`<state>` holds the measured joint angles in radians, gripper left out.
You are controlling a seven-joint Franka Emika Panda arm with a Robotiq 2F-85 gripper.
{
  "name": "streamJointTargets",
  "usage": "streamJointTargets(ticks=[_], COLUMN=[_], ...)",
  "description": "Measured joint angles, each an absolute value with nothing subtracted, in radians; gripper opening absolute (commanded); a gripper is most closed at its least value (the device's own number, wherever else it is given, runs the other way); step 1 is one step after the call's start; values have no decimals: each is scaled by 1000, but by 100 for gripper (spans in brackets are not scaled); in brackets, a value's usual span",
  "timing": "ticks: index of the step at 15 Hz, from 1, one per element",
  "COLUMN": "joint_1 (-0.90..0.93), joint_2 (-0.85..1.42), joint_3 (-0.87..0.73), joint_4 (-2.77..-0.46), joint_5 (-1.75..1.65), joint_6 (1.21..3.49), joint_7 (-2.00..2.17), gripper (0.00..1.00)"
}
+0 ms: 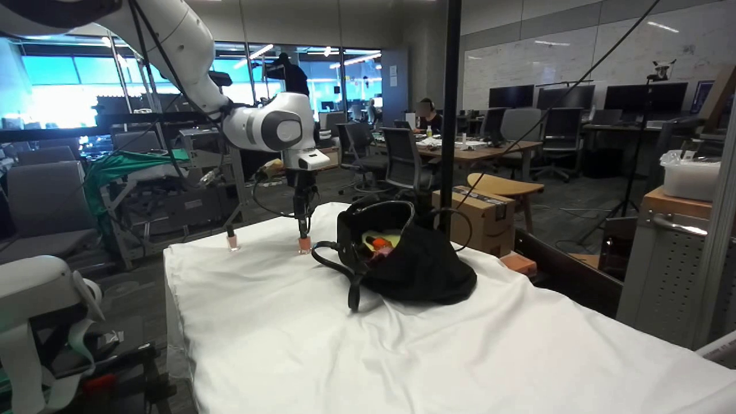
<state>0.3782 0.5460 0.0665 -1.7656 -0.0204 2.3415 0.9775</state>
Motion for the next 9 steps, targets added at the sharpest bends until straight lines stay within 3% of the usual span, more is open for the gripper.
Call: streamJointTargets(ticks=[9], joint_1=[374], joint_2=[582], joint_3=[53], joint_4=[-1730], joint_5=[-20], joint_6=[2276], joint_7=[1003], gripper=[100])
